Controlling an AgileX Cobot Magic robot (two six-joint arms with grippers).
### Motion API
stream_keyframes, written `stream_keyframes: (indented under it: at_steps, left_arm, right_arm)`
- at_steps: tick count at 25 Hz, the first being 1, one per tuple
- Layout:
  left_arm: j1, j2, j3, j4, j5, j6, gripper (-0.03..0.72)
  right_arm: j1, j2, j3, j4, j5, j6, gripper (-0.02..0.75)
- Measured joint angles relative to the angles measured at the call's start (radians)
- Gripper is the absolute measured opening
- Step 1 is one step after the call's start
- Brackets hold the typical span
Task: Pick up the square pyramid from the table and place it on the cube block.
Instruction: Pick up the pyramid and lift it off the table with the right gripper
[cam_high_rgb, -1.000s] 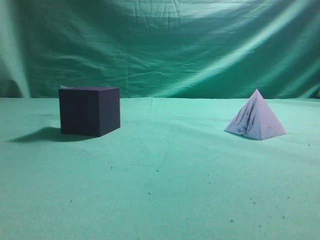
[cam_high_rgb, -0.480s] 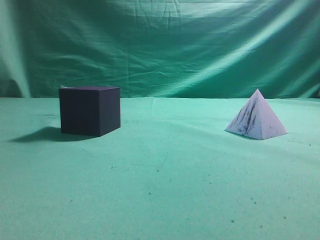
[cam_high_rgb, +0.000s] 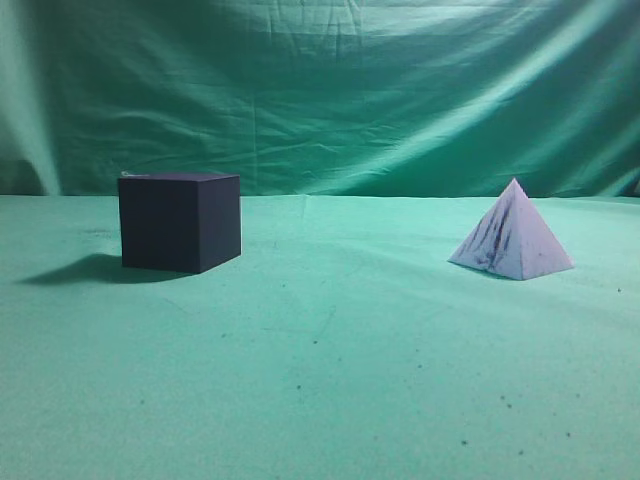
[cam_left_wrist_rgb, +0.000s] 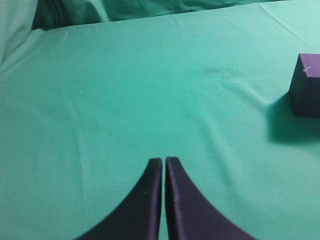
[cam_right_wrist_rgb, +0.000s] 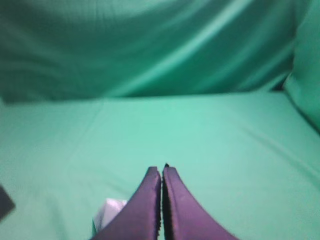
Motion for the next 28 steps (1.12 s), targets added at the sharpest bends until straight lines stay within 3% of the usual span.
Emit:
stream_keyframes:
  at_steps: [6, 10, 15, 19, 22, 28]
  left_arm:
    - [0.000, 0.000, 0.000, 0.000, 0.000, 0.000, 0.000]
    - [0.000, 0.000, 0.000, 0.000, 0.000, 0.000, 0.000]
    - [0.000, 0.000, 0.000, 0.000, 0.000, 0.000, 0.000]
    - [0.000, 0.000, 0.000, 0.000, 0.000, 0.000, 0.000]
    - [0.000, 0.000, 0.000, 0.000, 0.000, 0.000, 0.000]
    - [0.000, 0.000, 0.000, 0.000, 0.000, 0.000, 0.000]
  right_arm:
    - [0.016, 0.247, -0.191, -0.025, 0.239, -0.151, 0.000]
    - [0.108, 0.439, -0.315, -0.070, 0.379, -0.154, 0.000]
    - [0.257, 0.654, -0.433, -0.190, 0.407, -0.092, 0.000]
    - [0.310, 0.810, -0.503, -0.280, 0.403, -0.020, 0.000]
    - [0.315, 0.918, -0.542, -0.278, 0.402, -0.013, 0.142]
    - [0.317, 1.107, -0.614, -0.263, 0.419, -0.008, 0.604]
